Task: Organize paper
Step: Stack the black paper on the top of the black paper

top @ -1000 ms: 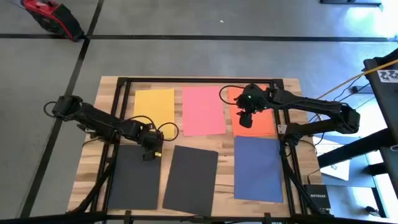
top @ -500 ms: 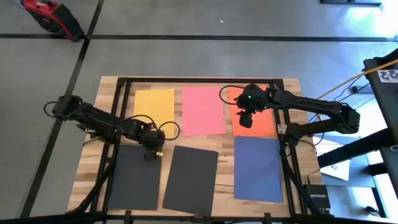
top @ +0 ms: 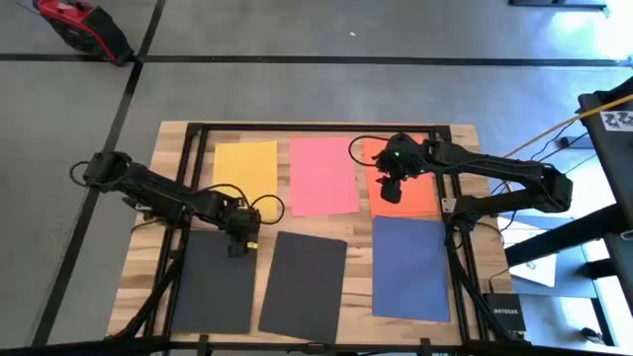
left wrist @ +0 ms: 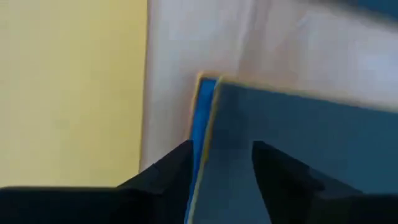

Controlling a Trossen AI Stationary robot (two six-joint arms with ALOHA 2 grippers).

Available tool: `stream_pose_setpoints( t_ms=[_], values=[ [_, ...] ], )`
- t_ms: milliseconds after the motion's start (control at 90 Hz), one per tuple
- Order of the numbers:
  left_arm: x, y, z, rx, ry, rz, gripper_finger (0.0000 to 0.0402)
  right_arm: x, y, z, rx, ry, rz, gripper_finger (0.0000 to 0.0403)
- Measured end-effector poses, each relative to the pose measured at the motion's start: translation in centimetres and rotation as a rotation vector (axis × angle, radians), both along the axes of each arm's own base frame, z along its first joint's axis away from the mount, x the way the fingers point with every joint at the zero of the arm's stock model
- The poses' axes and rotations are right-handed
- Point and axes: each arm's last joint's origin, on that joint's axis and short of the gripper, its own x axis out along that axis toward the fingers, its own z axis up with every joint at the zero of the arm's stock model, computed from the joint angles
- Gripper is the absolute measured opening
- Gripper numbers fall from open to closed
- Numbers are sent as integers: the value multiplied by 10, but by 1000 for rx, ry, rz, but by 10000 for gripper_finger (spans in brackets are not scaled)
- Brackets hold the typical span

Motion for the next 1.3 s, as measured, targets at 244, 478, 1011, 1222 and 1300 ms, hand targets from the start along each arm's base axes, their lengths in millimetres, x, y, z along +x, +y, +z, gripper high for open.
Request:
stream_pose_setpoints(
  t_ms=[244, 478, 1011, 1222, 1300],
  values=[
    [-5, 2, -11, 5, -9, 5, 153, 0, 0, 0, 0, 1, 0, 147],
    [-5, 2, -7, 15, 15, -1, 131, 0, 0, 0, 0, 0, 0, 147],
    [-2, -1, -1, -57, 33, -43, 1, 0, 0, 0, 0, 0, 0, 147],
    [1, -2, 3, -69, 22, -50, 0, 0, 0, 0, 0, 0, 0, 147],
    [4, -3, 8, -67, 13, -66, 0, 0, 0, 0, 0, 0, 0, 147]
  ],
)
